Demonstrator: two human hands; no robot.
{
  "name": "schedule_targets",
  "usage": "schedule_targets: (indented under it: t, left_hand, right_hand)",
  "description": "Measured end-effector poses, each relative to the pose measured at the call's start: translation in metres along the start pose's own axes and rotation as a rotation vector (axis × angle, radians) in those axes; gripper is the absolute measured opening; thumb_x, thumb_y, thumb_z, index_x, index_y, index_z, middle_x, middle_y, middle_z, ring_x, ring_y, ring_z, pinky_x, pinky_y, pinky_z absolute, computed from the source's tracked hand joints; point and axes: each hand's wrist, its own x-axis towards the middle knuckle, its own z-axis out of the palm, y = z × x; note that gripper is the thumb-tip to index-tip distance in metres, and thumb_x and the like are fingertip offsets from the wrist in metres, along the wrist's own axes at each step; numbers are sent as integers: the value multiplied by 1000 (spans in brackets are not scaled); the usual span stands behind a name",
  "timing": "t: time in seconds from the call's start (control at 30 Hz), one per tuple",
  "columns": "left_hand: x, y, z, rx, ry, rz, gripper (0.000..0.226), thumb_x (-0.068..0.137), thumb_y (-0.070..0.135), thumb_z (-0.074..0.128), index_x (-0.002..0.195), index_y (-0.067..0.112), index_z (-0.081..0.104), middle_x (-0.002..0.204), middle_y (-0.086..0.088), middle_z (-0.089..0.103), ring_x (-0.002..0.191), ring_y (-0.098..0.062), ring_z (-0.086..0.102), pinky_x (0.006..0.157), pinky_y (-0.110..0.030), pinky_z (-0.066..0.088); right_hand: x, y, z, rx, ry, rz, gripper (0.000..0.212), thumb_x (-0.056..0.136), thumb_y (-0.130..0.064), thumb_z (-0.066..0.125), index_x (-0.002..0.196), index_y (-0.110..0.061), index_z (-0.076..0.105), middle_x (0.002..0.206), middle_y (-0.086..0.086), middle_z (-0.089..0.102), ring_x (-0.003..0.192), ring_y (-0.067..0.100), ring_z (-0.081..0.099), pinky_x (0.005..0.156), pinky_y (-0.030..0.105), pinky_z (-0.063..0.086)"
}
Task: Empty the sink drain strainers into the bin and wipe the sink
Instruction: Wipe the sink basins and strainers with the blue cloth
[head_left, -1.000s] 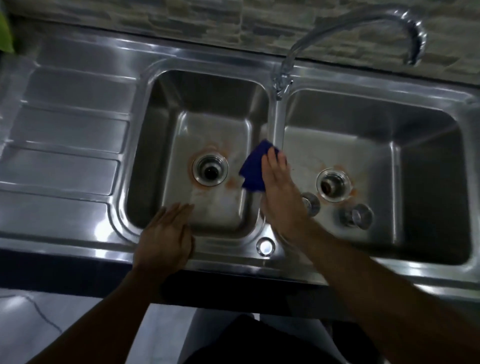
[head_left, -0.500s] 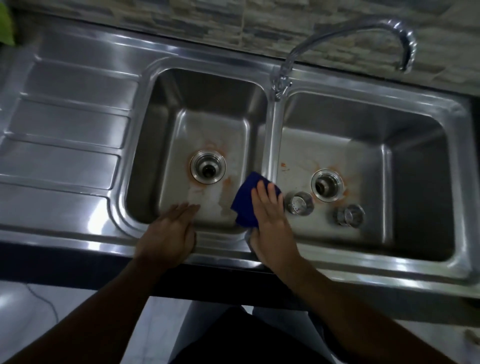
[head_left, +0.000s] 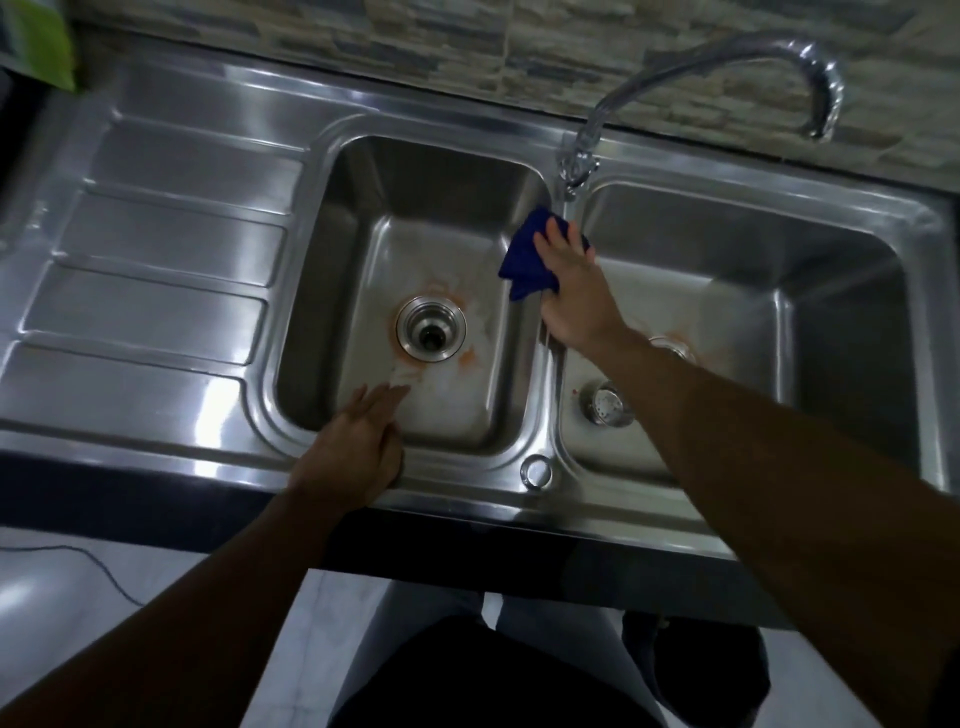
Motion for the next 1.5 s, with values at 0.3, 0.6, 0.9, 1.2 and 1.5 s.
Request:
schedule_targets:
  t: [0.3, 0.6, 0.9, 1.2, 1.5]
  left_hand:
    - [34, -27, -41, 180, 109, 194, 61, 86, 9, 29, 141, -8, 50, 145, -26, 51, 138, -42, 48, 118, -59, 33]
    - [95, -69, -95, 235, 223, 132, 63, 99, 31, 25, 146, -6, 44, 153, -26, 42, 147, -42, 34, 123, -58, 22]
    - [124, -92, -101, 307, 357, -12, 61, 102, 32, 27, 156, 4, 28, 166, -17, 19, 156, -30, 12, 128, -50, 10]
    - [132, -96, -97, 296, 389, -83, 61, 103, 37, 17, 159, 11, 24, 168, -9, 12, 157, -26, 5, 128, -51, 7]
    - [134, -99, -94, 284, 435, -72, 59, 104, 35, 21, 158, 11, 27, 168, -9, 16, 157, -26, 8, 127, -53, 11]
  right_hand:
    - [-160, -45, 49, 147, 63, 2, 77, 75, -10, 45, 152, -14, 38, 164, -1, 21, 155, 19, 4, 126, 48, 3]
    - [9, -23, 5, 40, 208, 129, 67, 87, 1, 61, 150, -6, 40, 161, 14, 28, 152, 30, 16, 125, 46, 16]
    - [16, -37, 34, -114, 327, 283, 69, 91, 2, 53, 155, -7, 29, 164, 12, 18, 153, 28, 12, 123, 47, 23]
    - [71, -59, 46, -107, 477, 427, 73, 87, -3, 56, 155, -10, 30, 162, 11, 27, 152, 26, 19, 127, 40, 9]
    - [142, -115, 57, 39, 396, 245, 81, 85, 3, 55, 157, -12, 23, 166, 8, 16, 154, 23, 8, 127, 39, 6]
